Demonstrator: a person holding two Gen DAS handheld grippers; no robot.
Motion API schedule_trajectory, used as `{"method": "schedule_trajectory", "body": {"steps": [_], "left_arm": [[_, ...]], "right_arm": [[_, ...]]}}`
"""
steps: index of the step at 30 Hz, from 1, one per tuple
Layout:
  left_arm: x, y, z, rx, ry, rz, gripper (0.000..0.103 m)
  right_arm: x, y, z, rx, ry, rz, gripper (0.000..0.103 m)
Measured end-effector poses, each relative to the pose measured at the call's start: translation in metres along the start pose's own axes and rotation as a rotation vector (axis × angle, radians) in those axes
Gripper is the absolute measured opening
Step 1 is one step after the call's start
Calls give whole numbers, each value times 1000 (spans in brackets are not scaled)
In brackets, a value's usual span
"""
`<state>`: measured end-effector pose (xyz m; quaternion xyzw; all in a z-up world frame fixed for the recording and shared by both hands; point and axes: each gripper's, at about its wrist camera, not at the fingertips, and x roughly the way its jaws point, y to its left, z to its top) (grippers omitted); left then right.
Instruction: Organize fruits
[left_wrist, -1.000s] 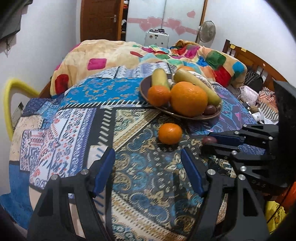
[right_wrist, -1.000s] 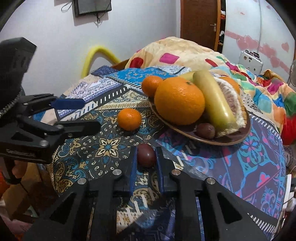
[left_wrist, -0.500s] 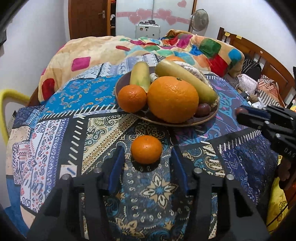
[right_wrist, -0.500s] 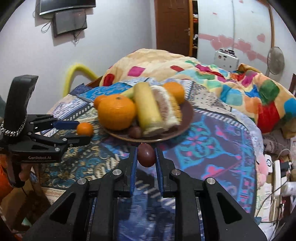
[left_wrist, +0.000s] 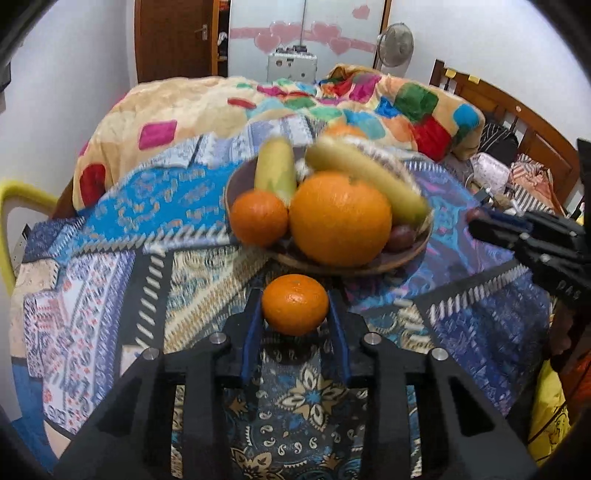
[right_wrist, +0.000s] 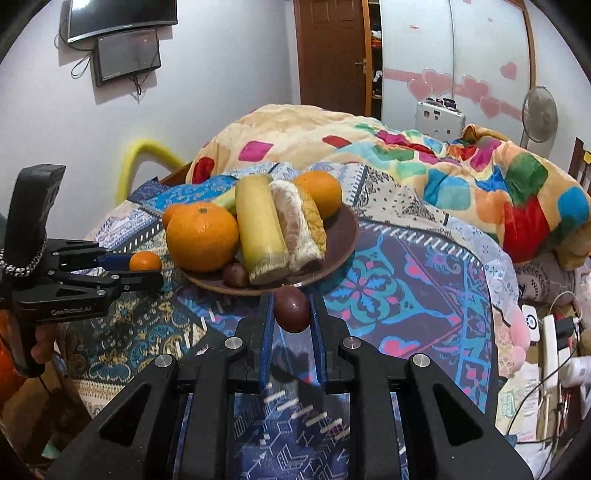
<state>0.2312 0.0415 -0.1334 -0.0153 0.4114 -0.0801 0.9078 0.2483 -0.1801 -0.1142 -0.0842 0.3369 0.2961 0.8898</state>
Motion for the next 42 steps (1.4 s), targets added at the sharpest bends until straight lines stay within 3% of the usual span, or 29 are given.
{"method": "schedule_trajectory", "body": {"steps": [7, 16, 25, 36, 42], "left_arm": [[-18, -3, 38, 9, -84, -8, 34], [0, -11, 77, 48, -99, 23, 34], [35, -10, 85, 40, -55, 42, 34], [44, -9, 84, 29, -39, 20, 35], [44, -9, 84, 30, -48, 48, 42]], "right_arm": [[7, 4, 19, -23, -32, 9, 17], [30, 2, 44, -27, -35, 22, 18], [47, 4, 54, -28, -19, 26, 18], [57, 5, 53, -19, -13, 9, 19], [56, 3, 53, -13, -16, 7, 35]]}}
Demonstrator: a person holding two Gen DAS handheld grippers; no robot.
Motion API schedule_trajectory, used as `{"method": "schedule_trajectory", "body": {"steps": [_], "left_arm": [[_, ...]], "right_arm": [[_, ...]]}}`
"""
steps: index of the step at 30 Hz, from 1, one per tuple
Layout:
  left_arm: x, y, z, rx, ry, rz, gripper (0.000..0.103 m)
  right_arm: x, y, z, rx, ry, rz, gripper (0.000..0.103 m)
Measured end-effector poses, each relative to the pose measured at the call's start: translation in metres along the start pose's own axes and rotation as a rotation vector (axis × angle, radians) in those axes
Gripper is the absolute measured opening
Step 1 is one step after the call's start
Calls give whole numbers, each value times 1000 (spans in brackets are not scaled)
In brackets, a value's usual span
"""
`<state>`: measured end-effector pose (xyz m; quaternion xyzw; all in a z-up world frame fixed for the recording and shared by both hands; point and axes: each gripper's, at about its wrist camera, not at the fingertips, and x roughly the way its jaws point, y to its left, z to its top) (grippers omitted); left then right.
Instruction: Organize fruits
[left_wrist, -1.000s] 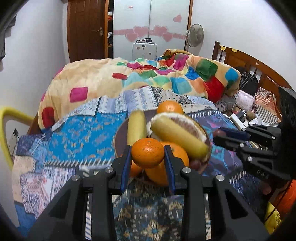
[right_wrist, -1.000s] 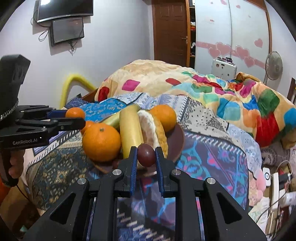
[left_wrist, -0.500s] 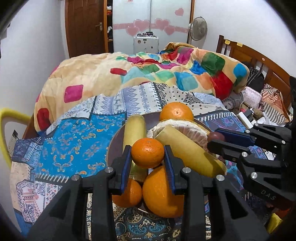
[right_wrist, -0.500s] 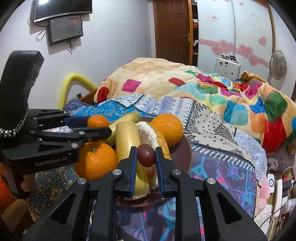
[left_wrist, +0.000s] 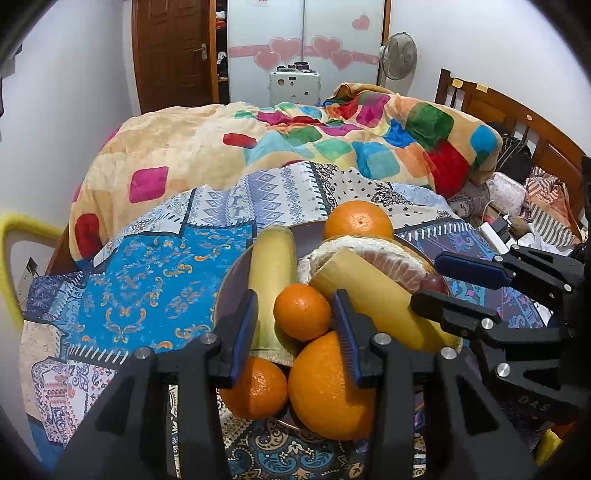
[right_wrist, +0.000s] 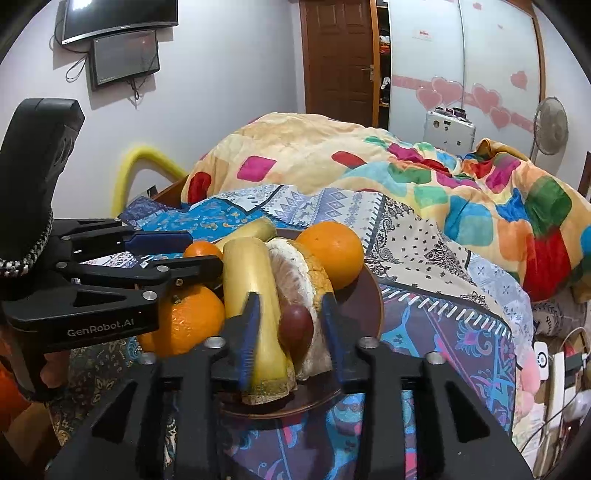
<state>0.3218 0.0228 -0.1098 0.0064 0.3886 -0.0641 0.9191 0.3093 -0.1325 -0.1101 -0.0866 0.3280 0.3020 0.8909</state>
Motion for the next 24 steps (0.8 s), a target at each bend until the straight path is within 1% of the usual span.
{"method": "schedule_trajectory", "body": {"steps": [4, 8, 11, 15, 16, 19, 24], "left_arm": [[-4, 4, -1, -17, -2, -12, 42], [-22, 6, -2, -24, -41, 5, 42], [-53, 5, -4, -28, -106, 21, 42], [-105, 0, -10, -42, -215, 35, 42], [-121, -3, -12, -44, -250, 47, 42], [-163, -10, -20, -52, -330, 49, 42], [-226, -28, -38, -54, -453, 63, 42]], "right_arm": [[-5, 2, 1, -7, -11, -2, 35], [-21, 4, 4, -5, -48, -11, 35], [-46, 7, 7, -5, -106, -43, 35], [-90, 13, 11, 14, -196, -43, 35], [-107, 18, 11, 10, -228, -51, 35], [-144, 29, 10, 3, -306, -70, 35], [-206, 49, 3, 18, -429, -51, 35]]}}
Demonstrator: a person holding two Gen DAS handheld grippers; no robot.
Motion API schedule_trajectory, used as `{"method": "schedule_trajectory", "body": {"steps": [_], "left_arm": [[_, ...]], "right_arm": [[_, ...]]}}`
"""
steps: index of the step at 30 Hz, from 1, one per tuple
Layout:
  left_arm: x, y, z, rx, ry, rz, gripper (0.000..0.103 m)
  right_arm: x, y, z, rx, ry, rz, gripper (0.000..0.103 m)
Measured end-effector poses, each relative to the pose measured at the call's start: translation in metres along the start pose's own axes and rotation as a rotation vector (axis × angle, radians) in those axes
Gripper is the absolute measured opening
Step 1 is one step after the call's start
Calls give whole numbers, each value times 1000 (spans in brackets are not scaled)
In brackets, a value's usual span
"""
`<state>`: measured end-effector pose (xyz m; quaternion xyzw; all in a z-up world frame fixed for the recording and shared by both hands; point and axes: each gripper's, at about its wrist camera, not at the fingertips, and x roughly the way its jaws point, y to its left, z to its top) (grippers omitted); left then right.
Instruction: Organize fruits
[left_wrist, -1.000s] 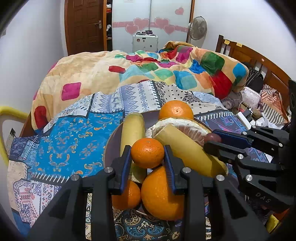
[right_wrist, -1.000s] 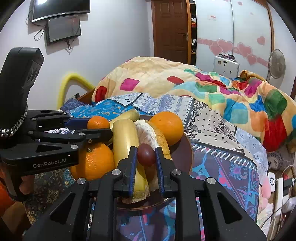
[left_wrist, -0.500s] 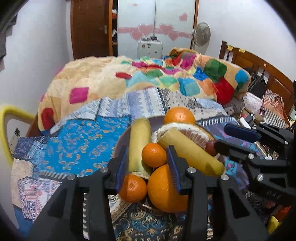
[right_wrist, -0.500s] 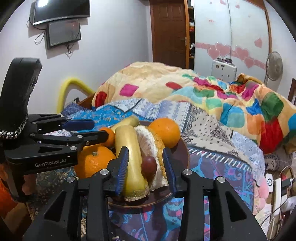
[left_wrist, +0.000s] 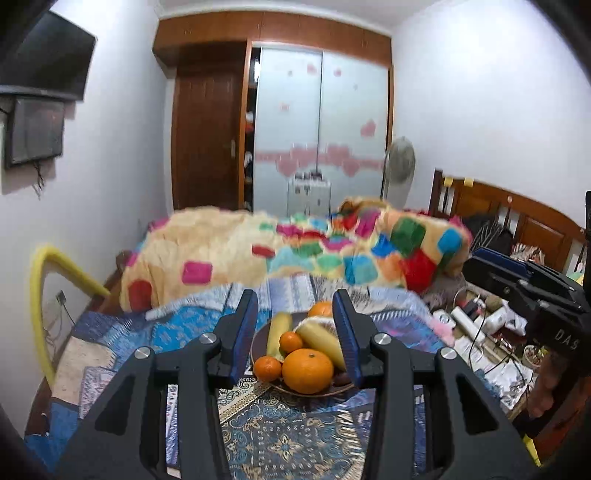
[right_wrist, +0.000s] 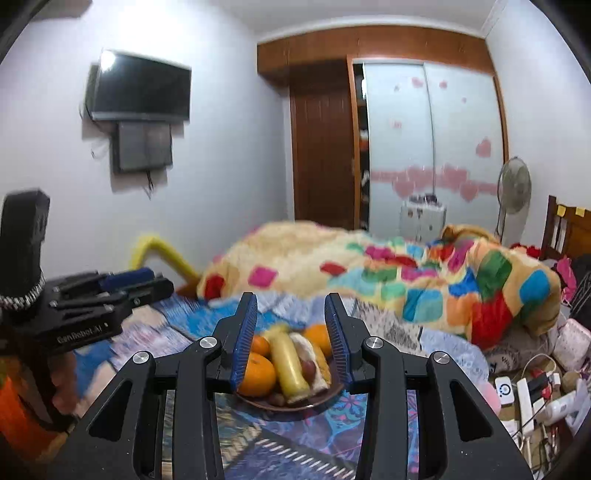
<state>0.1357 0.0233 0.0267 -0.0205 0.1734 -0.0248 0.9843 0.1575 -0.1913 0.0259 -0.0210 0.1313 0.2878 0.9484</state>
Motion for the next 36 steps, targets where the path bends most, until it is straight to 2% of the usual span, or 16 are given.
{"method": "schedule_trajectory", "body": {"steps": [2, 3, 4, 6, 10, 12, 17, 21, 36], "left_arm": [[-25, -8, -1, 13, -49, 19, 42], [-35, -12, -2, 22, -64, 27, 46], [-46, -17, -4, 31, -80, 32, 49], [-63, -22, -7, 36, -103, 32, 62], [-95, -30, -15, 36, -144, 34, 73], [-106, -32, -17, 34, -159, 37, 83], [-126, -34, -23, 27, -187, 50, 90], [-133, -35, -29, 10, -198, 51, 99], [-137, -36, -36, 5, -204, 63, 102]], "right_arm": [[-24, 8, 4, -1, -44, 1, 41], [-30, 10, 4, 1, -58, -3, 44], [-39, 14, 3, 5, -76, -8, 51], [-49, 19, 1, 13, -98, -18, 59], [-68, 30, -7, 21, -117, -39, 74], [-74, 33, -10, 25, -124, -52, 84], [-89, 43, -13, 8, -162, -99, 101], [-94, 50, -15, -8, -178, -108, 103], [-100, 53, -27, 6, -175, -110, 103]]}}
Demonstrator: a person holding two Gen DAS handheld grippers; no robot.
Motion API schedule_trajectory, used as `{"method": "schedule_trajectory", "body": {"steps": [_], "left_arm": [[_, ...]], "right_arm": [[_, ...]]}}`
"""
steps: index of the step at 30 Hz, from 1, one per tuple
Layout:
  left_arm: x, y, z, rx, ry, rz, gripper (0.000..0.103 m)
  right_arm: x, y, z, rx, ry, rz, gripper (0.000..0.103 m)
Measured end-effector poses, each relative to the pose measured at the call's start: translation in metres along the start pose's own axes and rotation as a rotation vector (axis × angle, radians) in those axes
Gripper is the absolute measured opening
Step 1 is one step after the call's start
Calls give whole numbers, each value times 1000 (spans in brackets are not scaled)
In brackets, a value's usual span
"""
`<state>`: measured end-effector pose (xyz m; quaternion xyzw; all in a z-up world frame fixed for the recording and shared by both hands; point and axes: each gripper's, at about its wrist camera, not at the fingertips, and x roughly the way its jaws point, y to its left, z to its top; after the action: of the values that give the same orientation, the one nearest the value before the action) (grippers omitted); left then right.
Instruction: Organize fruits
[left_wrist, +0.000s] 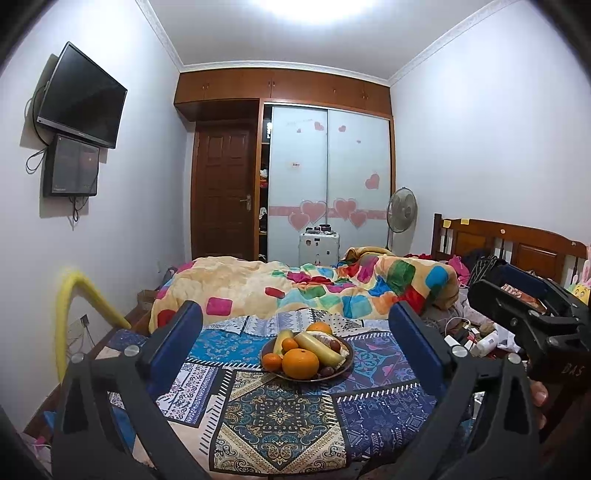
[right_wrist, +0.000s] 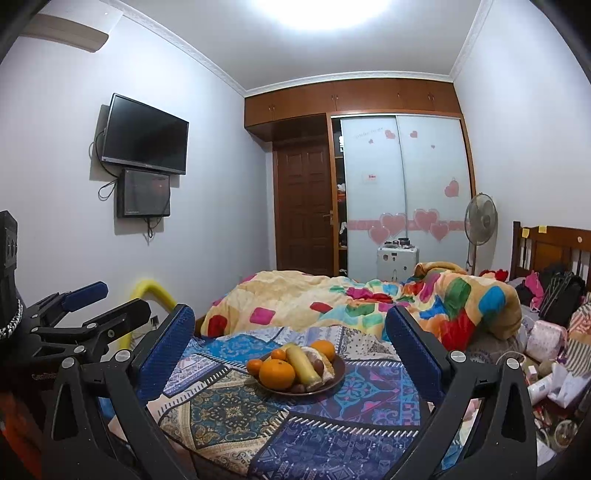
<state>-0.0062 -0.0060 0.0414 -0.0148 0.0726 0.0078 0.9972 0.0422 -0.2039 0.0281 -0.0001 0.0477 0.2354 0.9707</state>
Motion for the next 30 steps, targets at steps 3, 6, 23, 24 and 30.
{"method": "schedule_trajectory", "body": {"steps": [3, 6, 23, 24, 30], "left_arm": [[0, -1, -1, 0, 2, -3, 103], [1, -1, -1, 0, 2, -3, 103], [10, -5, -4, 10, 20, -12, 103], [10, -5, -4, 10, 22, -14, 103], [12, -8, -5, 15, 24, -13, 103]], "right_arm": [[0, 0, -1, 0, 1, 0, 103], [0, 0, -2, 1, 2, 2, 103], [0, -4, -4, 5, 1, -6, 103], [0, -3, -4, 6, 1, -7, 103], [0, -4, -4, 8, -3, -10, 103]]}}
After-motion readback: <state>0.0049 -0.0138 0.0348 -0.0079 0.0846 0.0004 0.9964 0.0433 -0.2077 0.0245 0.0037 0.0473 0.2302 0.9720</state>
